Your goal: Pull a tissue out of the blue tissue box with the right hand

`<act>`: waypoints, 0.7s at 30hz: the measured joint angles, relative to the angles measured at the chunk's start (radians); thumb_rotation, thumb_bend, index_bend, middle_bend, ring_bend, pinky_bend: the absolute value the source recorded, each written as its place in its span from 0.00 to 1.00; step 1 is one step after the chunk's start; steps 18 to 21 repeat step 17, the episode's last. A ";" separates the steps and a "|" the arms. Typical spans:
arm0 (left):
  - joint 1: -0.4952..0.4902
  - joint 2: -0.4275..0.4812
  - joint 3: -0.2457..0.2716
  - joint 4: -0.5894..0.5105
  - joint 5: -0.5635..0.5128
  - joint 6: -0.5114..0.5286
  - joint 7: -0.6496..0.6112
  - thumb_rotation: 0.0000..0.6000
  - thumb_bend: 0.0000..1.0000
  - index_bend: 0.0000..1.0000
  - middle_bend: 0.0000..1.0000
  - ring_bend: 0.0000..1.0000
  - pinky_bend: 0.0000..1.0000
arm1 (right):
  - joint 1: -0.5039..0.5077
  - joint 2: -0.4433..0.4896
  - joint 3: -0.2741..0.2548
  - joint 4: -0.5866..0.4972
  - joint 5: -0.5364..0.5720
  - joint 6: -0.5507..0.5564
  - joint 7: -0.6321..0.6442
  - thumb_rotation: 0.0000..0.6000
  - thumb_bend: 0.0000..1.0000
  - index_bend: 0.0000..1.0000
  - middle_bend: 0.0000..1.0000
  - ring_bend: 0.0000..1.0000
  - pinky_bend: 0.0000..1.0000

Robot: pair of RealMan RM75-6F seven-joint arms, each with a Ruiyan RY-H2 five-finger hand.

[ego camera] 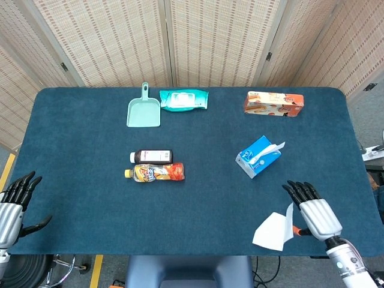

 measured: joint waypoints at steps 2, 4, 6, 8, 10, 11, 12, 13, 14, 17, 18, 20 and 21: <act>0.000 -0.001 0.001 0.001 0.001 0.000 0.002 1.00 0.26 0.00 0.00 0.00 0.12 | -0.008 -0.014 0.005 0.021 -0.034 0.046 0.088 1.00 0.00 0.00 0.00 0.00 0.00; 0.000 -0.001 0.001 0.001 0.003 0.001 0.004 1.00 0.26 0.00 0.00 0.00 0.12 | -0.017 -0.031 0.010 0.048 -0.071 0.099 0.197 1.00 0.00 0.00 0.00 0.00 0.00; 0.000 -0.002 0.001 0.000 0.004 0.003 0.006 1.00 0.26 0.00 0.00 0.00 0.12 | -0.024 -0.045 0.014 0.070 -0.104 0.143 0.303 1.00 0.00 0.00 0.00 0.00 0.00; 0.000 -0.002 0.001 -0.001 0.005 0.005 0.006 1.00 0.26 0.00 0.00 0.00 0.12 | -0.029 -0.055 0.015 0.084 -0.127 0.172 0.390 1.00 0.00 0.00 0.00 0.00 0.00; 0.000 -0.002 0.000 -0.001 0.003 0.004 0.005 1.00 0.26 0.00 0.00 0.00 0.12 | -0.032 -0.060 0.014 0.103 -0.155 0.197 0.478 1.00 0.00 0.00 0.00 0.00 0.00; 0.000 -0.002 0.000 0.000 0.002 0.002 0.005 1.00 0.26 0.00 0.00 0.00 0.12 | -0.033 -0.061 0.013 0.110 -0.164 0.202 0.505 1.00 0.00 0.00 0.00 0.00 0.00; 0.000 -0.002 0.000 0.000 0.002 0.003 0.005 1.00 0.26 0.00 0.00 0.00 0.12 | -0.034 -0.062 0.014 0.115 -0.169 0.205 0.526 1.00 0.00 0.00 0.00 0.00 0.00; 0.000 -0.002 0.000 0.000 0.002 0.004 0.005 1.00 0.26 0.00 0.00 0.00 0.12 | -0.035 -0.063 0.014 0.118 -0.170 0.207 0.531 1.00 0.00 0.00 0.00 0.00 0.00; 0.000 -0.002 0.000 0.001 0.003 0.004 0.005 1.00 0.26 0.00 0.00 0.00 0.12 | -0.035 -0.064 0.014 0.120 -0.170 0.207 0.528 1.00 0.00 0.00 0.00 0.00 0.00; 0.001 -0.002 0.000 0.000 0.002 0.005 0.003 1.00 0.26 0.00 0.00 0.00 0.12 | -0.038 -0.067 0.015 0.124 -0.169 0.206 0.468 1.00 0.00 0.00 0.00 0.00 0.00; 0.001 -0.002 0.000 0.000 0.002 0.005 0.003 1.00 0.26 0.00 0.00 0.00 0.12 | -0.038 -0.067 0.015 0.124 -0.169 0.206 0.468 1.00 0.00 0.00 0.00 0.00 0.00; 0.001 -0.002 0.000 0.000 0.002 0.005 0.003 1.00 0.26 0.00 0.00 0.00 0.12 | -0.038 -0.067 0.015 0.124 -0.169 0.206 0.468 1.00 0.00 0.00 0.00 0.00 0.00; 0.001 -0.002 0.000 0.000 0.002 0.005 0.003 1.00 0.26 0.00 0.00 0.00 0.12 | -0.038 -0.067 0.015 0.124 -0.169 0.206 0.468 1.00 0.00 0.00 0.00 0.00 0.00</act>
